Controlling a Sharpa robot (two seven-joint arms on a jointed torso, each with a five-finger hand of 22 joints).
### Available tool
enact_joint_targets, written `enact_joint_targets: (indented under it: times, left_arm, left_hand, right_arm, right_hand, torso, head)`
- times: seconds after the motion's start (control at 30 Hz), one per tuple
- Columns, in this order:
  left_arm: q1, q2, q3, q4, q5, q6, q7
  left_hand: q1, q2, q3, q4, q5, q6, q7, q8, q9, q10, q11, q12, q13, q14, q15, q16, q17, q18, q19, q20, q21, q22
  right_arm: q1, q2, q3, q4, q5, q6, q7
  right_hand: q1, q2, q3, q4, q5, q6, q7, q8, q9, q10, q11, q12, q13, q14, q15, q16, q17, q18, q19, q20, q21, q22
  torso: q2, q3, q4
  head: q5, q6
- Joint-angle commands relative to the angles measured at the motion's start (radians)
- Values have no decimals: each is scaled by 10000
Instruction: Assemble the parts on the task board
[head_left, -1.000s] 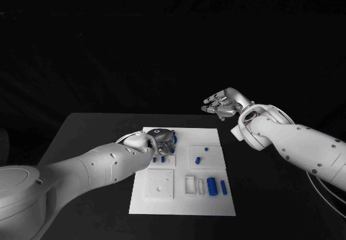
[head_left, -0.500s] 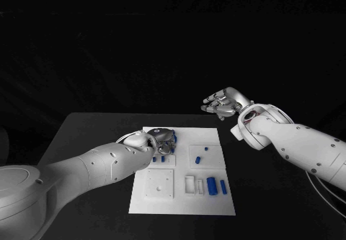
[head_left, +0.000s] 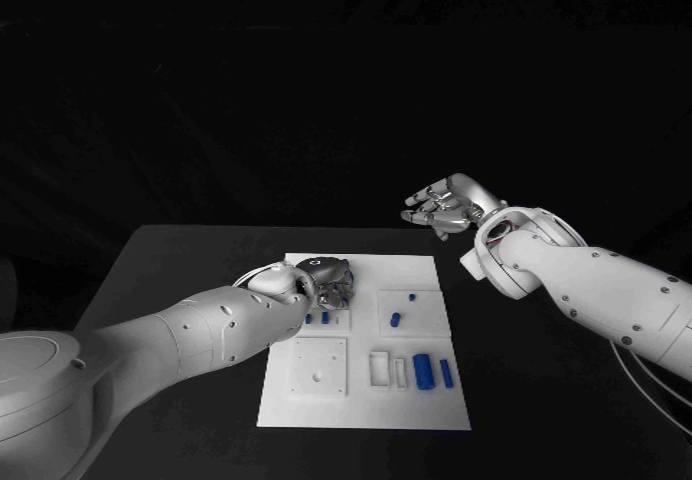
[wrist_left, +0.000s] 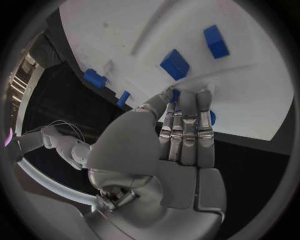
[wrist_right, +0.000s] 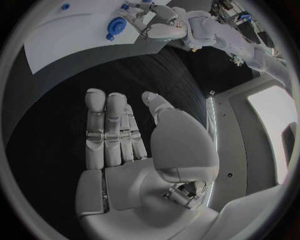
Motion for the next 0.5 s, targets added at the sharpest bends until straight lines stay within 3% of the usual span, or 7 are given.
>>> enact_joint_targets:
  times: [0.03, 0.3, 0.5]
  left_arm:
    - [-31, 28, -10, -4, 54, 193, 17]
    - [-31, 38, -10, -64, -12, 273, -113]
    - [-32, 30, -10, -95, -71, 174, -148]
  left_hand:
    - [65, 146, 92, 1, 78, 201, -36, -38, 2, 228, -26, -70, -14, 67, -14, 120, 33, 208, -13, -28, 116, 234]
    - [202, 308, 122, -132, 143, 316, -36, -34, 6, 330, -53, -60, -10, 84, -38, 210, 33, 221, -106, -51, 346, 229]
    - [446, 509, 309, -408, 147, 745, -100, -8, 35, 817, -188, -54, 5, 320, -141, 504, 142, 258, -80, -141, 625, 252]
  right_arm:
    - [6, 5, 4, 20, -2, 62, 76]
    - [8, 2, 4, 19, -2, 65, 83]
    - [9, -8, 4, 29, 1, 54, 98]
  right_hand:
    - [7, -70, 69, -10, 54, 6, 77, -14, -11, -18, 52, -54, -13, -39, 24, 36, -16, 149, 19, -2, -43, 2]
    - [7, -70, 69, -10, 54, 6, 77, -14, -11, -18, 52, -54, -13, -39, 24, 36, -16, 149, 19, -2, -43, 2]
    - [-28, -84, 101, -18, 57, 15, 76, -16, -12, -8, 52, -52, -12, -48, 23, 49, -34, 146, 17, -3, -67, 14]
  torso:
    - [-2, -5, 6]
    - [-1, -8, 1]
    - [2, -12, 7]
  head:
    - [-5, 8]
    - [-6, 5]
    - [-21, 14]
